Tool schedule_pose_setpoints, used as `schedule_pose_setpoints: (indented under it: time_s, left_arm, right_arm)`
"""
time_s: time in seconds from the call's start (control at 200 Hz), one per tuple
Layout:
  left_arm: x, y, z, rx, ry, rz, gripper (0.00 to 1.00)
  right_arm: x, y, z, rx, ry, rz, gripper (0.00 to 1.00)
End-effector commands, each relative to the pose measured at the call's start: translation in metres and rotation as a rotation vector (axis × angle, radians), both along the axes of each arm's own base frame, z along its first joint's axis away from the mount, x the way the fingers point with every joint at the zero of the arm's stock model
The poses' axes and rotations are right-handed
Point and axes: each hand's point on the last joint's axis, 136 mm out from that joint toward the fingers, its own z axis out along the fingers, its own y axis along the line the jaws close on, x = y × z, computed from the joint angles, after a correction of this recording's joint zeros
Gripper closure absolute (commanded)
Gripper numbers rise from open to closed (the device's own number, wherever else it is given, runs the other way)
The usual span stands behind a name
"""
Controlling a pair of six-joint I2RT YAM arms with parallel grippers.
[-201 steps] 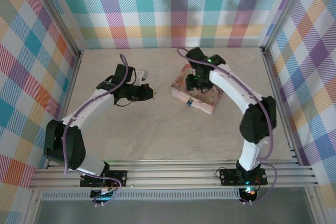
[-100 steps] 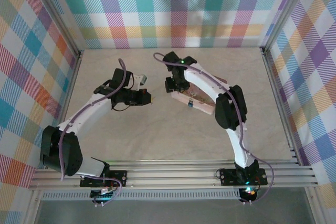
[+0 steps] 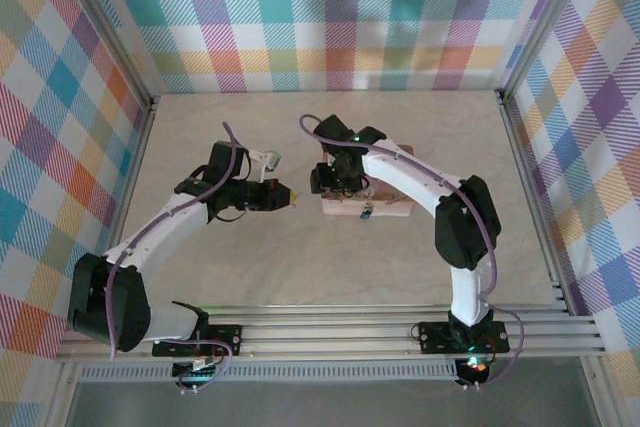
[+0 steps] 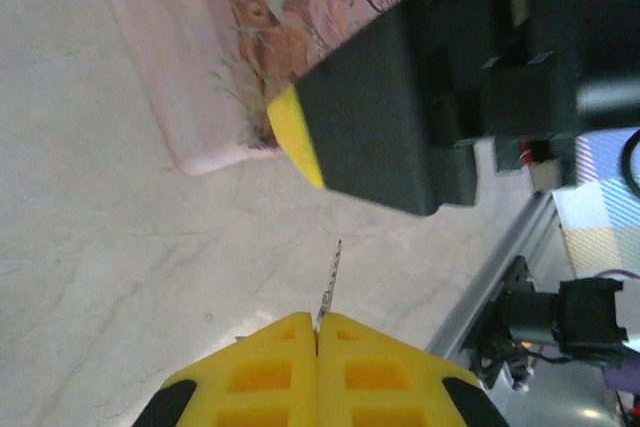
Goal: Unlock a padlock with a key
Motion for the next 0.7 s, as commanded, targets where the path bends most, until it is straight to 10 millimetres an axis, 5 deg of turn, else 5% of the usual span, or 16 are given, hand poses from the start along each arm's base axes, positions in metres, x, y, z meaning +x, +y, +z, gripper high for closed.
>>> schedule_pose_setpoints:
  time_s: [0.0, 0.2, 0.36, 0.695]
  left_arm:
    - [-0.013, -0.004, 0.014, -0.089, -0.033, -0.047, 1.00]
    - [-0.023, -0.002, 0.021, -0.140, -0.019, -0.004, 1.00]
    - [-0.039, 0.005, 0.006, -0.044, 0.022, 0.054, 1.00]
    - [-0.038, 0.003, -0.011, 0.062, 0.107, 0.182, 1.00]
  right_arm:
    - [-0.006, 0.002, 0.045, 0.154, -0.031, -0.092, 0.40]
    - [-0.050, -0.046, 0.016, 0.208, -0.030, -0.288, 0.45]
    - [-0.076, -0.089, -0.007, 0.140, -0.059, -0.367, 0.44]
    - [-0.054, -0.109, -0.041, 0.017, -0.187, -0.400, 0.39]
